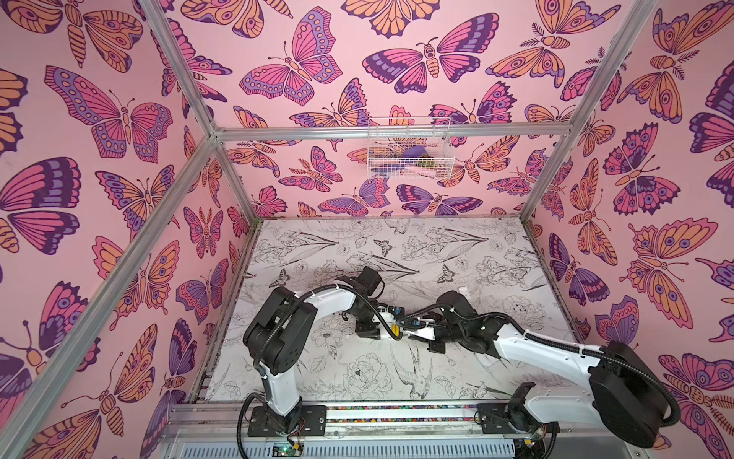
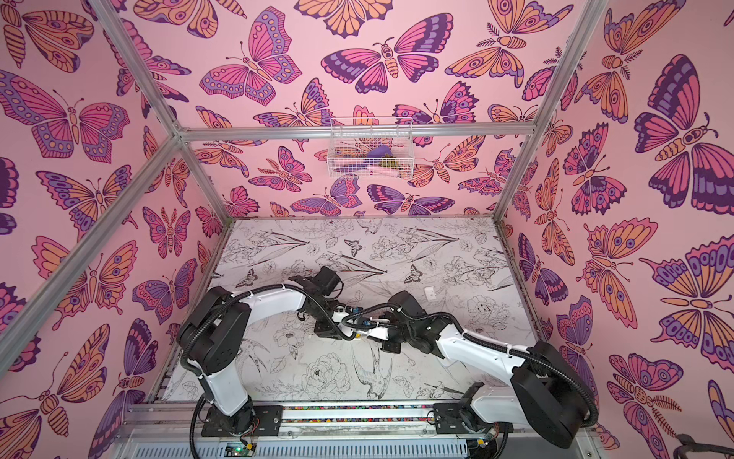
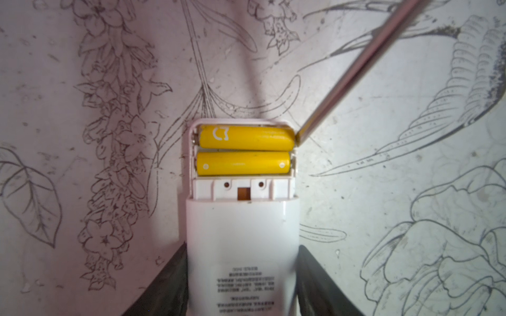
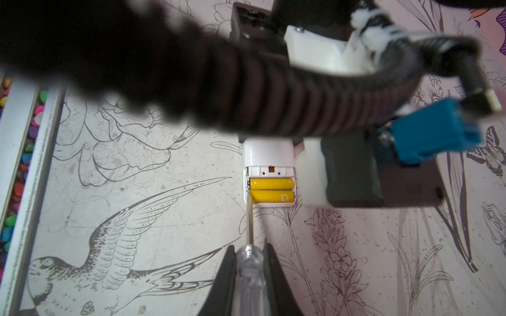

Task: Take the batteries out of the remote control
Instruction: 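Insert the screwdriver tip beside the yellow batteries with the right gripper, then pry the first yellow battery out of the remote with the screwdriver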

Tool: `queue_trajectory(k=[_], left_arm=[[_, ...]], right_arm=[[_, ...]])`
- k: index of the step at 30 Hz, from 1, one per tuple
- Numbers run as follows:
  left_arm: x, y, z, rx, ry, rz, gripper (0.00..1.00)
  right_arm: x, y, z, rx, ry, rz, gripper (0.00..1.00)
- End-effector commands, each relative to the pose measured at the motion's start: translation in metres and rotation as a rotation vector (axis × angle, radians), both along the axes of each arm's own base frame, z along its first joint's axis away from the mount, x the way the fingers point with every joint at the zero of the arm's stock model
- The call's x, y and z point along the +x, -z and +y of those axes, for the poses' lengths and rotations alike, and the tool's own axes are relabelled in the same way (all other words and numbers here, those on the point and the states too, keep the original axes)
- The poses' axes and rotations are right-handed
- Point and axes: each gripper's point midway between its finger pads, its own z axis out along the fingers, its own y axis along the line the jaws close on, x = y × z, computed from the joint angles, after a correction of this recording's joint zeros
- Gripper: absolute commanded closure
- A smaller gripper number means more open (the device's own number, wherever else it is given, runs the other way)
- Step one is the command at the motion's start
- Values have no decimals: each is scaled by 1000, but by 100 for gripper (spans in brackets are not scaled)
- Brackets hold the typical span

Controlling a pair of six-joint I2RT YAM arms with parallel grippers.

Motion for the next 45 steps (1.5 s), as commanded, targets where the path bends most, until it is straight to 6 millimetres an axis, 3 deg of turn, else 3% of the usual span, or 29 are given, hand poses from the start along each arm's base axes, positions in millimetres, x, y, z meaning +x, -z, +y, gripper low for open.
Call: queue_trajectory(k=[1,6,14,27,38,45], left_arm=[[-28,11,14,62,2,102,34],[-26,15,27,85,-22,100,35],[-25,11,23,56,-40,126,43],[-23,9,21,47,-37,124,41],[-23,1,12,20,-53,129,24],[-19,-8,1,3,-71,127,18]], right_arm=[[3,-12,1,18,-14,-58,100],[3,-12,-2,8,-8,-65,100],[-5,-2,-1,-22,-61,-35,100],[6,-20,-13,-2,52,-70,100],[31,-77,-30,286,365,103,100],[43,-83,-55,351,692,307,100]])
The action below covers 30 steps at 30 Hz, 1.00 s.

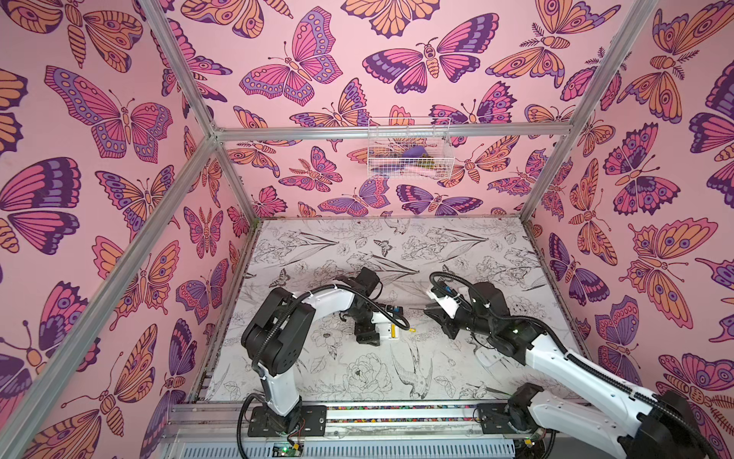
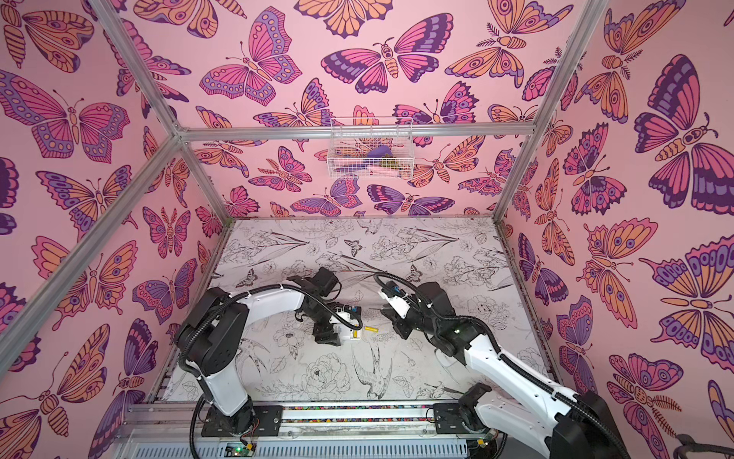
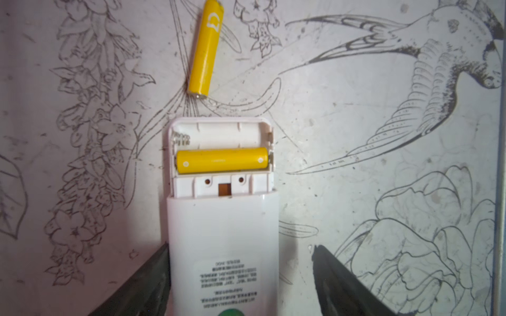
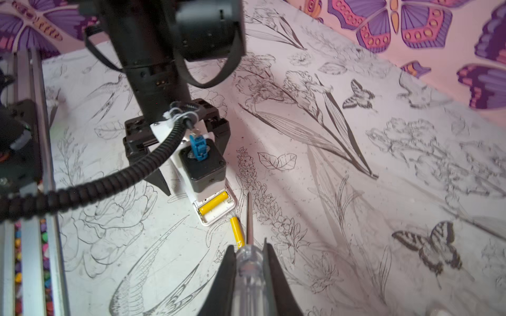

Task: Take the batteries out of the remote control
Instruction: 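Pry the first yellow battery out of the remote with the screwdriver, then push the screwdriver tip into the compartment beside the second battery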

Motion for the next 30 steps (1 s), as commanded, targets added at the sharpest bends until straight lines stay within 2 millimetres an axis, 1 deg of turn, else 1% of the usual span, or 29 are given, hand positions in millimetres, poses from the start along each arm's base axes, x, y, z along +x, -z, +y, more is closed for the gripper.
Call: queue_trajectory(k=[1,3,8,15,18,21,24,27,30], left_arm=[[-7,-3,-2,16,-5,40,17],[-7,-2,-4,19,17,31,16],[-4,-6,-14,3,18,28,10],[-8,0,-23,31,60,9,8],[-5,4,-25,44,58,-1,7],[-3,12,-25,74,67,-12,7],[-2,18,-25,100,75,-24,7],[0,21,-26,117,66,-32,8],[-1,24,-26,133,67,-37,9]], right_arm=[[7,-5,-14,68,205,171,100],[9,-3,-21,82,284,226,100],[4,-4,-25,182,354,293,100],[1,4,-32,311,469,385,100],[-4,11,-27,324,463,452,100],[-7,19,-24,331,464,500,100],[-9,23,-14,372,436,546,100],[-13,24,-3,376,367,582,100],[-13,31,0,367,368,613,100]])
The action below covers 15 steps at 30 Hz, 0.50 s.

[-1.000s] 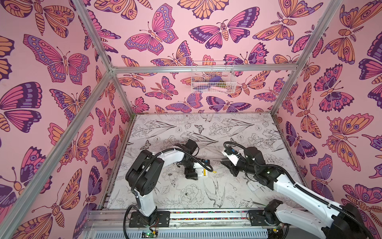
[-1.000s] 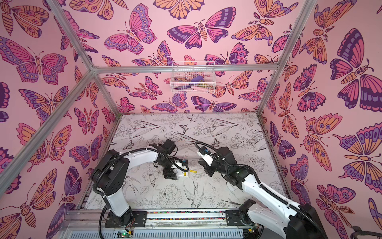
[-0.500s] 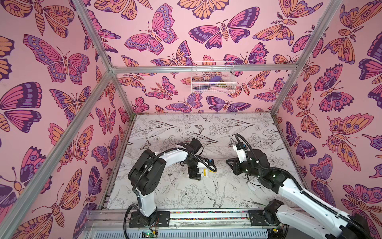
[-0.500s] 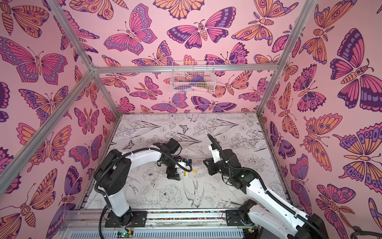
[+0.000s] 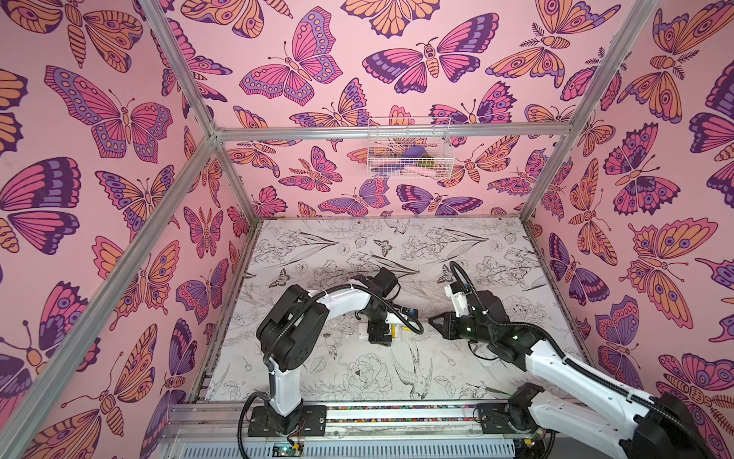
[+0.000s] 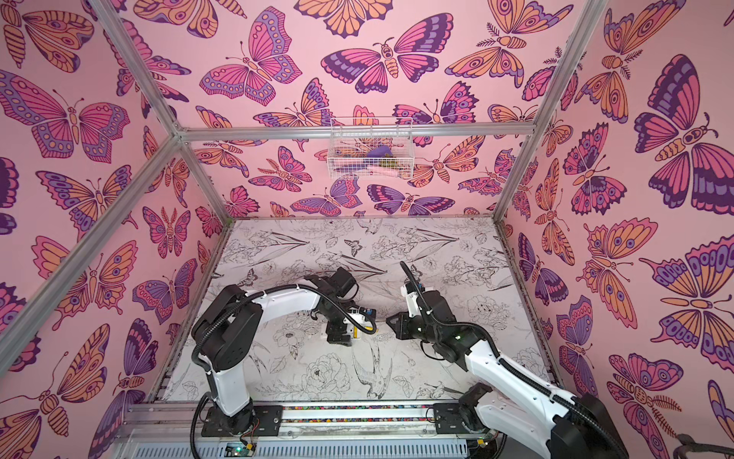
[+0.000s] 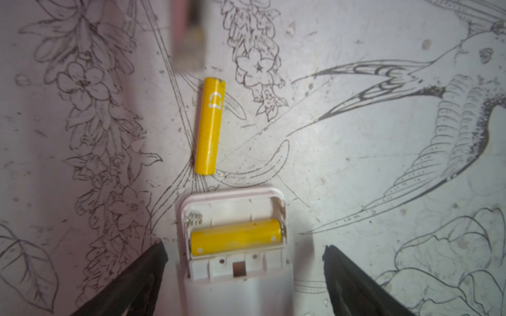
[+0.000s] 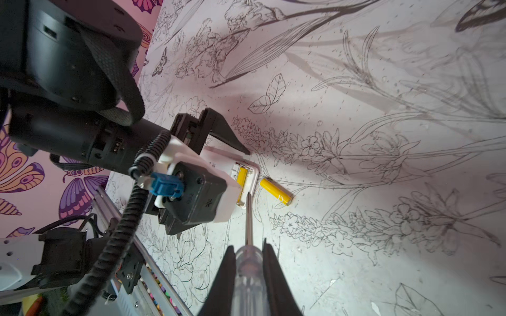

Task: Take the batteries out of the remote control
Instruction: 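Push the screwdriver tip into the compartment beside the second battery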

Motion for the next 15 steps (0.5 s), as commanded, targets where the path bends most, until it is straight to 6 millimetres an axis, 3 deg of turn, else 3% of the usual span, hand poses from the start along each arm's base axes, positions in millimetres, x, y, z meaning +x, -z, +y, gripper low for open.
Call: queue_trajectory(k=[1,15], left_arm=[[-8,21,10,82,-7,32,9],[-10,30,7,107,6,-45,13]], right_arm=[[2,-9,11,71,-21,11,100],[8,14,8,171,6,117,100]])
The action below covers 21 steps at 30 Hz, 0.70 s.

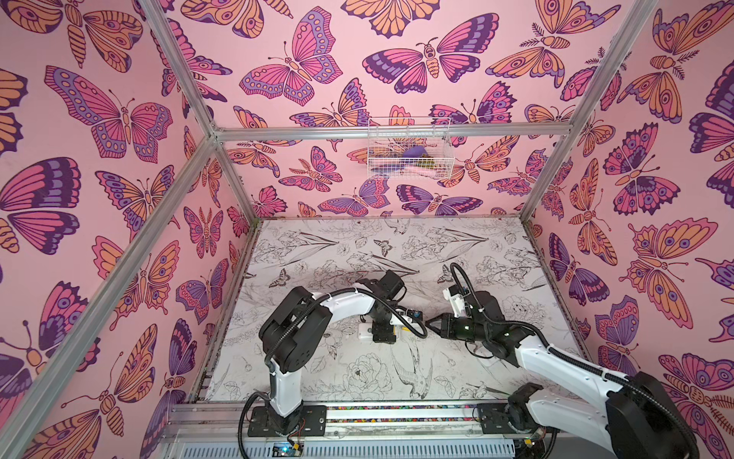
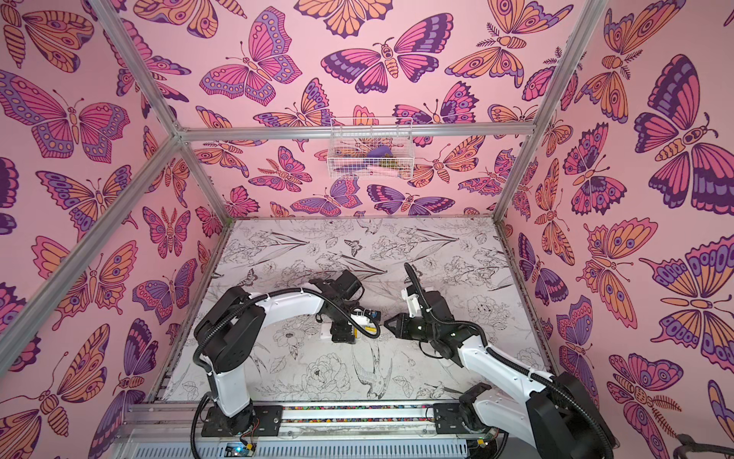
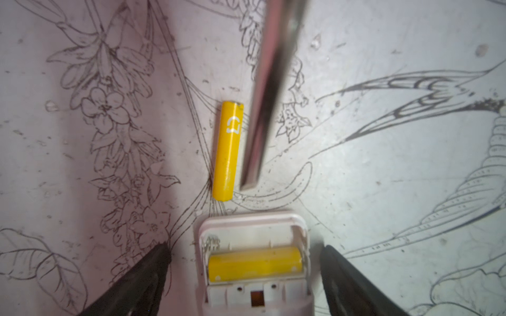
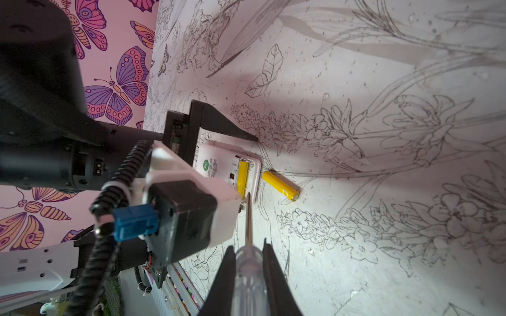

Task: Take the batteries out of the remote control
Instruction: 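Push the screwdriver tip into the compartment beside the second battery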

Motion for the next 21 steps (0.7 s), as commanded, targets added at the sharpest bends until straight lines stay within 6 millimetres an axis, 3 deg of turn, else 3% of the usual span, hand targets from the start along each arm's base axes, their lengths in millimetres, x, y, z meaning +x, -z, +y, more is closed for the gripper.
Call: queue_trajectory(k=[1,21], left_arm=[[-17,26,18,90,-1,43,13],[-19,29,19,96,4,0,32]], right_arm=[[6,-14,7,55,-17,-30,100],[12,8,25,132,-72,27,100]])
